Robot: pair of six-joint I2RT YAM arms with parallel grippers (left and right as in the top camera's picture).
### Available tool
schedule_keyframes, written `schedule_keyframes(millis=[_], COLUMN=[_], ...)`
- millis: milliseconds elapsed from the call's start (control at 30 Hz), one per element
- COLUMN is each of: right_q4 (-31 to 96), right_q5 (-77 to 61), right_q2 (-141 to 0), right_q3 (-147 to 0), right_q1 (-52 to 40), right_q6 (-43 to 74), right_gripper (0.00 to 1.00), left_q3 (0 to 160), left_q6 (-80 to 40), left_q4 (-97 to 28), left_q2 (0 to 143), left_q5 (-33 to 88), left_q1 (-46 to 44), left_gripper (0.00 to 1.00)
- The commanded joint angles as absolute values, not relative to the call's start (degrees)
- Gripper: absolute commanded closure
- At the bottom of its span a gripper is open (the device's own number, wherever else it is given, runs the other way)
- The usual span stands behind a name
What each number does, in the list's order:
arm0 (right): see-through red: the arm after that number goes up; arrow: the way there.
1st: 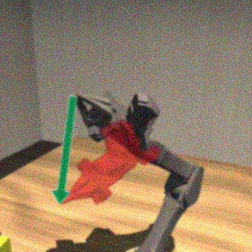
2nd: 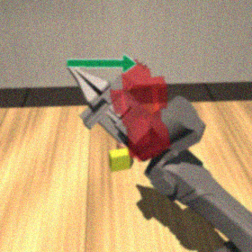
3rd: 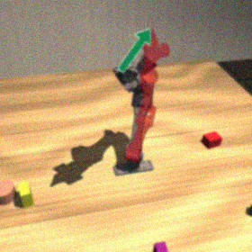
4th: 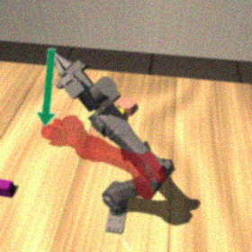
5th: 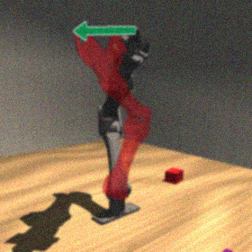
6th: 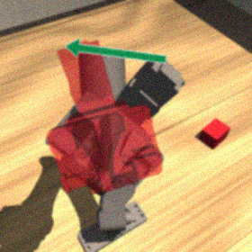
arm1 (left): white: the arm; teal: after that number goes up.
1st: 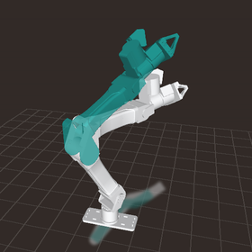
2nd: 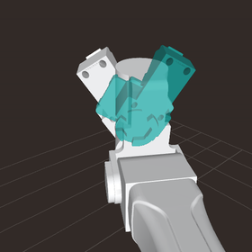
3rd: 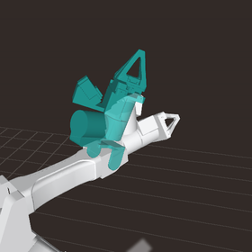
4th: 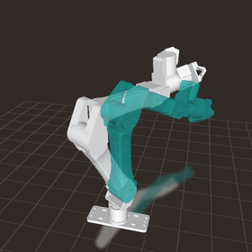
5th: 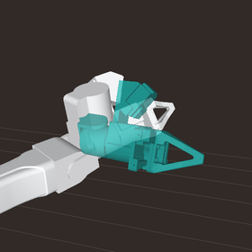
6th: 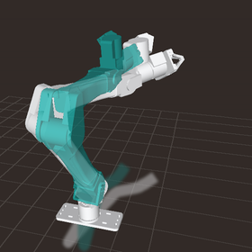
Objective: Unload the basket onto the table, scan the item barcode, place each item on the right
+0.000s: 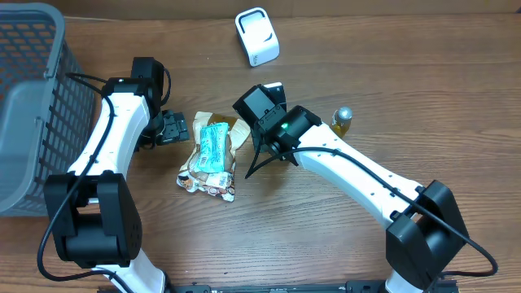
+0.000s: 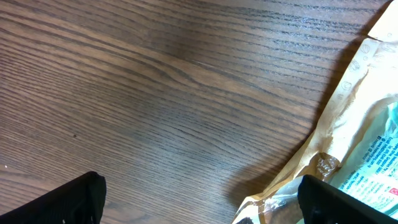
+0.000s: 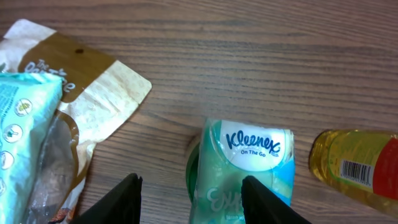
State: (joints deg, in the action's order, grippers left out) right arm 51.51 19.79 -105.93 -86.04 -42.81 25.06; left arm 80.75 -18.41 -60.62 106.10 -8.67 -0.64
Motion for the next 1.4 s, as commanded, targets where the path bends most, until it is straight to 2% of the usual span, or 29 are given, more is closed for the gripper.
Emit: schedule_keyframes(millis=[0,367,733,967,1033,1367], right_q4=[51.92,53.25,49.47,48.88,48.93,51.77], right_q5=[20.56,20.56,21.45,21.45,21.45,20.58], right_q2=[-106.48,-106.54,-106.56,-106.54,-106.52,-103.50], right_q3=[-85.76,-85.43,-79.90,-79.88,-80.18,-87.81], right_q1=[-43.13,-43.11,-43.03,-43.03,-43.03,-43.03], right_q6=[25.32,25.32,25.32,25.28,25.30,25.32], right_gripper=[0.51,0.57,0.57,0.84,0.96,0.96], left_q3=[81.69,81.69,81.69,81.69,81.69,81.69], left_q6=[-18.00,-18.00,-18.00,-18.00,-18.00,-18.00], left_q4=[-60.58,-60.58,-60.58,-60.58,-60.58,-60.58], left_q2=[105.65,105.65,105.65,105.65,105.65,105.65], left_q5=[-9.13,-9.13,-9.13,-9.13,-9.13,-9.13], left_q1=[-0.40,-0.40,-0.40,-0.40,-0.40,-0.40], left_gripper=[0.00,0.01,0.00,0.00,0.00,0.00])
